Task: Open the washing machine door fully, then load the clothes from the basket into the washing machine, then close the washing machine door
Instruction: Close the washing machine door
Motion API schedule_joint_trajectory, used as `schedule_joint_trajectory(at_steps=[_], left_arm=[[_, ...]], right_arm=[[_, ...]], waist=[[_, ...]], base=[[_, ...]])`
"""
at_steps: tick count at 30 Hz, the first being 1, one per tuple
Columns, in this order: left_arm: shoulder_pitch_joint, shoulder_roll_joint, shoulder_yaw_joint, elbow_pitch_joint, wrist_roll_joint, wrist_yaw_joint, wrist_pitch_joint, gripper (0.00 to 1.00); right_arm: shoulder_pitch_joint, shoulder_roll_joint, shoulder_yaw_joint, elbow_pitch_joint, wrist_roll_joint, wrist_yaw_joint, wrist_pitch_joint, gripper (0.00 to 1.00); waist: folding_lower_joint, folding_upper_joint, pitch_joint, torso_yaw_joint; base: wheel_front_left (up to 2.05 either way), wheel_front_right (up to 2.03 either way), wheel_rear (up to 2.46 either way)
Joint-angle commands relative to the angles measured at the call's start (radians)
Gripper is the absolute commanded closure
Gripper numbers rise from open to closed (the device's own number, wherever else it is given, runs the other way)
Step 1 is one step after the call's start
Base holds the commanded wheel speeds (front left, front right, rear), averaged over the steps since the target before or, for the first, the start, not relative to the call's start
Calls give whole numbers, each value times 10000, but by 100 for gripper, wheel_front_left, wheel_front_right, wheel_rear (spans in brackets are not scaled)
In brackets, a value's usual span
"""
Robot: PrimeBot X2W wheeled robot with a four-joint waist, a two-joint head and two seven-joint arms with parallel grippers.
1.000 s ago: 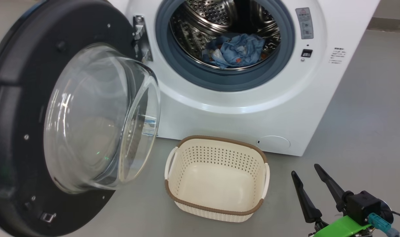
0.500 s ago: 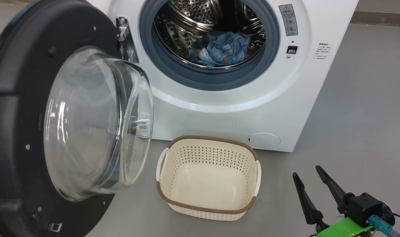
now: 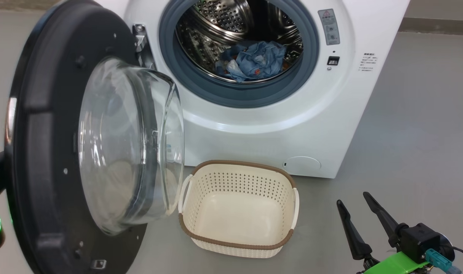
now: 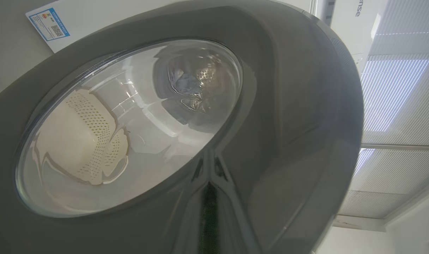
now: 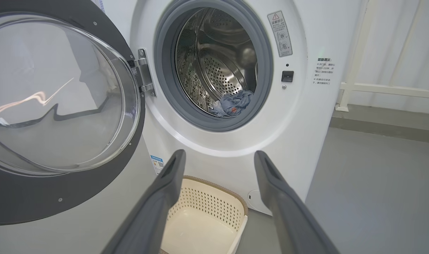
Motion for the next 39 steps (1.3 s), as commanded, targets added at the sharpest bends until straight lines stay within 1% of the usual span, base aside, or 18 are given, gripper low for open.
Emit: schedule_joint_trajectory(at_steps=[1, 7, 15, 22, 26, 29, 39], left_arm=[[-150, 185, 83, -427, -111, 3, 169, 100], [-173, -203, -118, -595, -126, 11, 66, 100], [-322, -425, -275, -528, -137, -74, -7, 100], [-576, -767, -532, -374, -138, -223, -145, 100], [-747, -944, -670, -240, -127, -331, -267, 100], [-947, -1088, -816, -38, -63, -463, -463, 100], [-1757, -1529, -1166, 1102, -146, -1178, -1366, 100]], right_arm=[[-136, -95, 221, -245, -37, 90, -49, 0], [-135, -50, 258, -248, -40, 90, -49, 0], [-82, -74, 232, -244, -50, 90, -49, 0], [-75, -53, 241, -259, -40, 90, -49, 0], [-75, -50, 240, -264, -37, 90, -49, 0], [-120, -26, 248, -277, -43, 90, -49, 0], [-258, 9, 265, -270, -52, 90, -49, 0]], waist=[[0, 0, -21, -98], [0, 0, -44, -508], [0, 0, -56, -1234], [0, 0, -6, -1775], [0, 0, 34, -1930], [0, 0, 105, -2068], [0, 0, 265, -2405]], base=[[0, 0, 0], [0, 0, 0], [0, 0, 0], [0, 0, 0], [0, 0, 0], [0, 0, 0], [0, 0, 0]])
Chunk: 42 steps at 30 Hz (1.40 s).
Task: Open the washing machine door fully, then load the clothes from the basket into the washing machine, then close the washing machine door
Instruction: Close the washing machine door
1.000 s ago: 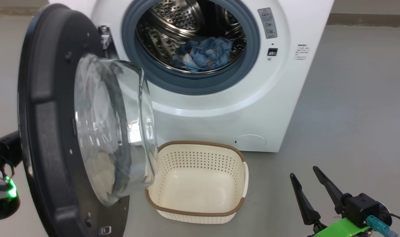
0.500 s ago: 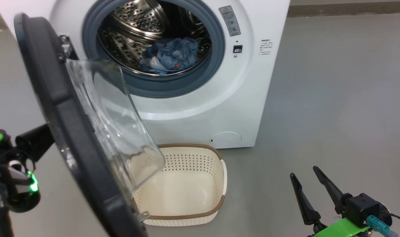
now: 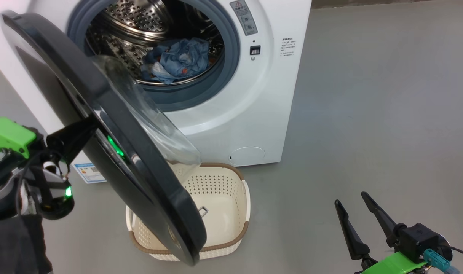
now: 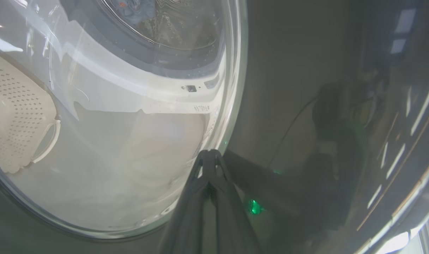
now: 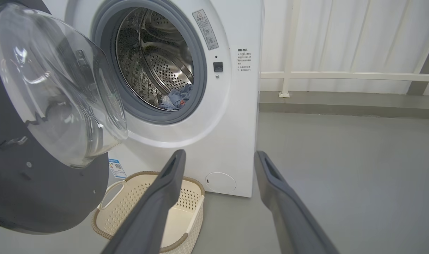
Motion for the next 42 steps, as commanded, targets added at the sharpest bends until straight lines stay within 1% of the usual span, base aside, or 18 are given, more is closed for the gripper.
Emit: schedule_joint_trajectory(at_steps=[1, 13, 25, 30, 31, 42], left_arm=[[-567, 188, 112, -234, -154, -162, -15, 100], [-1401, 36, -361, 1591, -689, -1284, -1568, 100], [-2081, 29, -1265, 3453, -1713, -2301, -2961, 100], [-2276, 29, -1495, 4089, -1931, -2648, -3281, 100], [-2276, 29, -1495, 4089, -1931, -2648, -3281, 100], [-2605, 28, -1786, 5198, -2172, -3283, -3809, 100]], right_arm=[[-268, -52, 240, -256, -54, 90, -49, 0], [-346, -112, 353, -191, -13, 90, -49, 0], [-258, -215, 415, -125, 48, 90, -49, 0], [-221, -273, 424, -104, 66, 90, -49, 0], [-221, -273, 424, -104, 66, 90, -49, 0], [-166, -322, 460, -100, 64, 90, -49, 0]], waist=[[0, 0, 22, -55], [0, 0, 39, -413], [0, 0, -176, -570], [0, 0, -262, -570], [0, 0, -262, -570], [0, 0, -390, -540]], base=[[0, 0, 0], [0, 0, 0], [0, 0, 0], [0, 0, 0], [0, 0, 0], [0, 0, 0]])
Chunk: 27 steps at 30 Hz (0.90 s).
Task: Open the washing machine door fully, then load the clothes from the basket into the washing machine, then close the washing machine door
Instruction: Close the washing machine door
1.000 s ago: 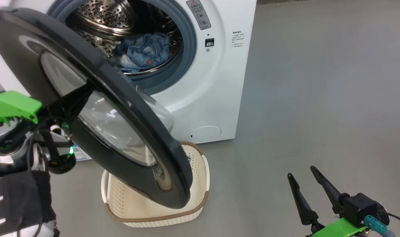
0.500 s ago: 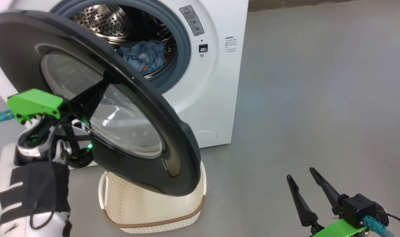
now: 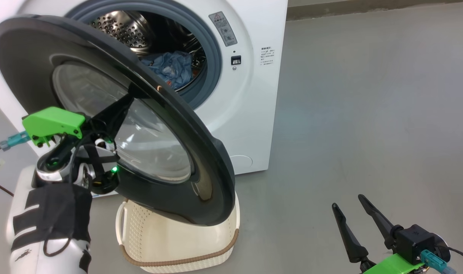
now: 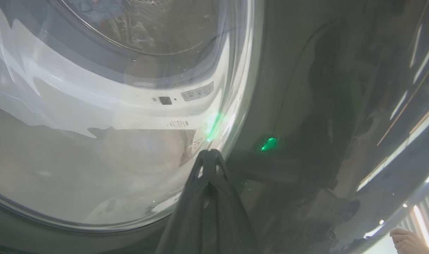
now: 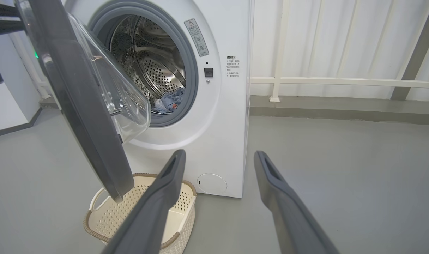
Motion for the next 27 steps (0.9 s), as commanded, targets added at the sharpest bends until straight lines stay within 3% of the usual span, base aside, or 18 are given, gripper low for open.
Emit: schedule_joint_trajectory(at_steps=[1, 27], left_arm=[[-504, 274, 111, -144, -100, -127, -78, 100], [-1081, 273, -958, 1545, -1363, -1147, -804, 100]], right_arm=[[-149, -152, 215, -208, 40, 90, -49, 0], [-124, -185, 287, -172, 70, 90, -49, 0]], waist=[[0, -1, -18, 10], [0, -1, -130, -128]], base=[[0, 0, 0], [0, 0, 0]])
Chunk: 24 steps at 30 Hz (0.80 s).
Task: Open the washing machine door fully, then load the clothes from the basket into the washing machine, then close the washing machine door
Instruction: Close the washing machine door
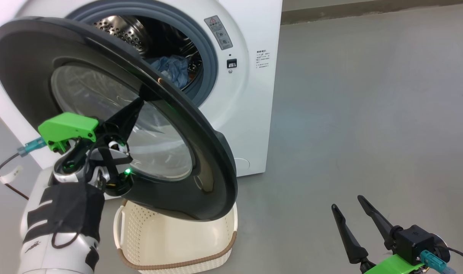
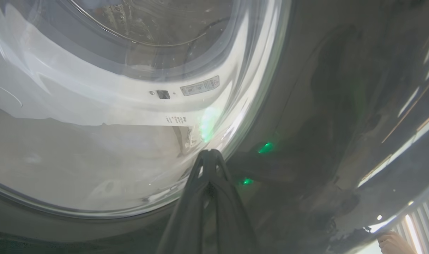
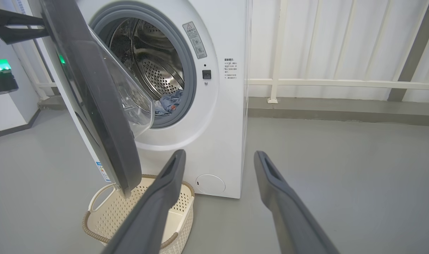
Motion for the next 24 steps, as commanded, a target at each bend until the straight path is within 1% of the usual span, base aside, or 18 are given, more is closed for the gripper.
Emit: schedule_joint_trajectory(at_steps=[1, 24], left_arm=[[-538, 275, 92, -167, -160, -122, -47, 100], [-926, 275, -1061, 626, -1338, -633, -788, 100]], right_arm=[[-124, -121, 219, -195, 13, 90, -49, 0], [-175, -123, 322, -168, 30, 90, -49, 0]], waist=[[0, -1, -16, 8], [0, -1, -69, 11]], base=[[0, 0, 0], [0, 0, 0]])
